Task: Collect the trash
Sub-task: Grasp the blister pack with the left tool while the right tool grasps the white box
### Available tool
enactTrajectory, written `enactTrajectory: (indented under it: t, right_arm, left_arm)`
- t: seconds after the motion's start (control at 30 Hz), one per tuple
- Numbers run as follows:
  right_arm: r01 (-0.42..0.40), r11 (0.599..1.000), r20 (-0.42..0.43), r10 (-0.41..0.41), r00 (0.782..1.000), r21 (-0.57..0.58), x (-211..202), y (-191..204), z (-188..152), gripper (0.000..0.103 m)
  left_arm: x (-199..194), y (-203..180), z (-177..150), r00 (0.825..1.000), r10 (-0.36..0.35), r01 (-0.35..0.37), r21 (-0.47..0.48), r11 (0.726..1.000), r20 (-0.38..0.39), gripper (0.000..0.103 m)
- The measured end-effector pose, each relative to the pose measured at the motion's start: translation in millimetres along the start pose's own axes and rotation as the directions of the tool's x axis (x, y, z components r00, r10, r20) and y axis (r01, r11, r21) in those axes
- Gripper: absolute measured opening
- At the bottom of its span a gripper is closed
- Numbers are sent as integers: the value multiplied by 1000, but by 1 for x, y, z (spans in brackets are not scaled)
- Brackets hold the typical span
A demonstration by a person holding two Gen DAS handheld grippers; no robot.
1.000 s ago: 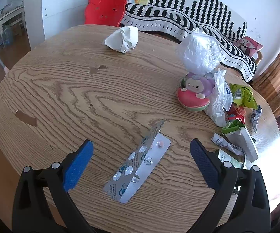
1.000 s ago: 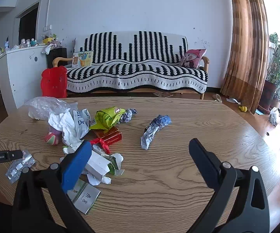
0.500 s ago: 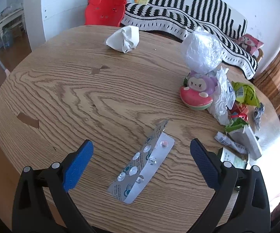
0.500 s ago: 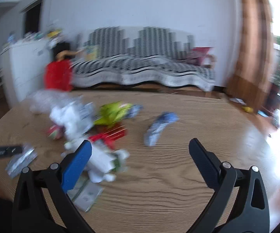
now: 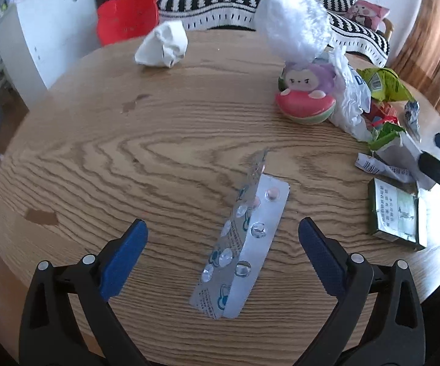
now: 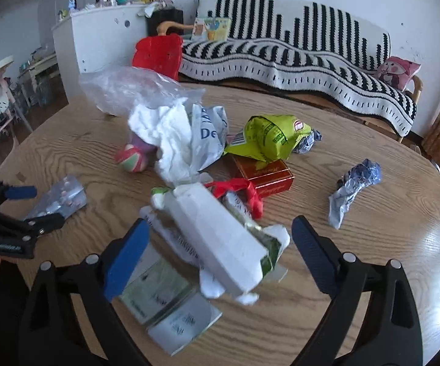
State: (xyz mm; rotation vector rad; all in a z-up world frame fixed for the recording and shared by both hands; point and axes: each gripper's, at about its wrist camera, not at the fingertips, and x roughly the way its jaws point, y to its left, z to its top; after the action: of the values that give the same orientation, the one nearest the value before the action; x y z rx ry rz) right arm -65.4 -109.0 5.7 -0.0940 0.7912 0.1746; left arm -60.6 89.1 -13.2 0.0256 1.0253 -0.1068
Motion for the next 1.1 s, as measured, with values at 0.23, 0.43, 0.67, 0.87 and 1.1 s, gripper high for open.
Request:
enactTrajectory:
  t: [0.23,0.43,0.67,0.87,1.1]
  right_arm:
    - [-5,1000,-73,4,997,-19,34,-2,3,50]
    - [6,999,13,-7,1000,54,22,-18,10,30]
    - [-151,951,218,92,972,271,-20,-63,9,30]
    - [-200,890,211,121,970,411,-34,-87,-5,30]
    - [-205,819,237,87,968,536,-66,-113,-43,30]
  left_arm:
    - [5,-15,1,1000,2,-2,68,998,13,59]
    - [-1,-2,5,985,-156,158,-32,987,75,7]
    - [-18,2,3,968,-183,198,-75,977,171,6]
    - [-22,-27,10,968,-173,182,-34,983,185,6]
    - [-51,-68,12,951,-229,228,32,973,209,6]
